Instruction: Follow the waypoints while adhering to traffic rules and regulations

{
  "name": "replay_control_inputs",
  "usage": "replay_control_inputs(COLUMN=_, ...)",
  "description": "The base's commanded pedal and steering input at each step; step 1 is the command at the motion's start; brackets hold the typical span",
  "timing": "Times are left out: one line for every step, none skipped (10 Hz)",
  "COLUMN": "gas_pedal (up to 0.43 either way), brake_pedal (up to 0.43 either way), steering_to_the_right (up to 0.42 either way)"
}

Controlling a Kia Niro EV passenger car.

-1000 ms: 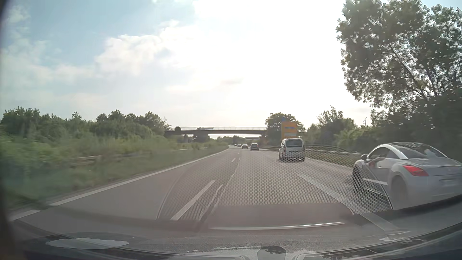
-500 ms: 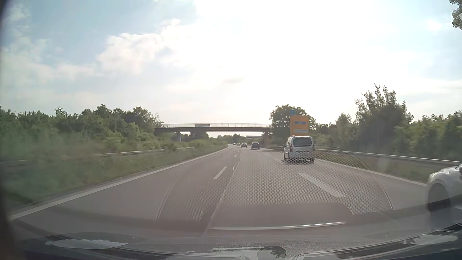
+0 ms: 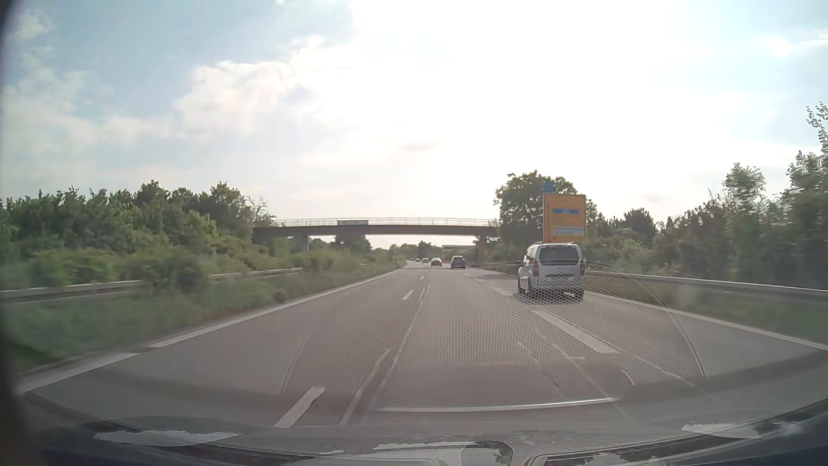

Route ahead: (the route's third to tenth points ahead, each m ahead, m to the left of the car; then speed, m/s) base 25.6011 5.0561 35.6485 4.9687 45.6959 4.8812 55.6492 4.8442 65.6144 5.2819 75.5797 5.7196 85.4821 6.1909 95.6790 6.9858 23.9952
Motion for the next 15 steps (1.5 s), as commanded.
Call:
replay_control_inputs(gas_pedal=0.260, brake_pedal=0.000, steering_to_the_right=-0.002)
replay_control_inputs(gas_pedal=0.319, brake_pedal=0.000, steering_to_the_right=-0.003)
replay_control_inputs(gas_pedal=0.331, brake_pedal=0.000, steering_to_the_right=-0.003)
replay_control_inputs(gas_pedal=0.331, brake_pedal=0.000, steering_to_the_right=-0.003)
replay_control_inputs(gas_pedal=0.331, brake_pedal=0.000, steering_to_the_right=-0.003)
replay_control_inputs(gas_pedal=0.331, brake_pedal=0.000, steering_to_the_right=-0.003)
replay_control_inputs(gas_pedal=0.331, brake_pedal=0.000, steering_to_the_right=-0.003)
replay_control_inputs(gas_pedal=0.331, brake_pedal=0.000, steering_to_the_right=-0.003)
replay_control_inputs(gas_pedal=0.331, brake_pedal=0.000, steering_to_the_right=-0.004)
replay_control_inputs(gas_pedal=0.331, brake_pedal=0.000, steering_to_the_right=-0.004)
replay_control_inputs(gas_pedal=0.331, brake_pedal=0.000, steering_to_the_right=-0.003)
replay_control_inputs(gas_pedal=0.331, brake_pedal=0.000, steering_to_the_right=-0.004)
replay_control_inputs(gas_pedal=0.331, brake_pedal=0.000, steering_to_the_right=-0.004)
replay_control_inputs(gas_pedal=0.331, brake_pedal=0.000, steering_to_the_right=-0.005)
replay_control_inputs(gas_pedal=0.331, brake_pedal=0.000, steering_to_the_right=-0.005)
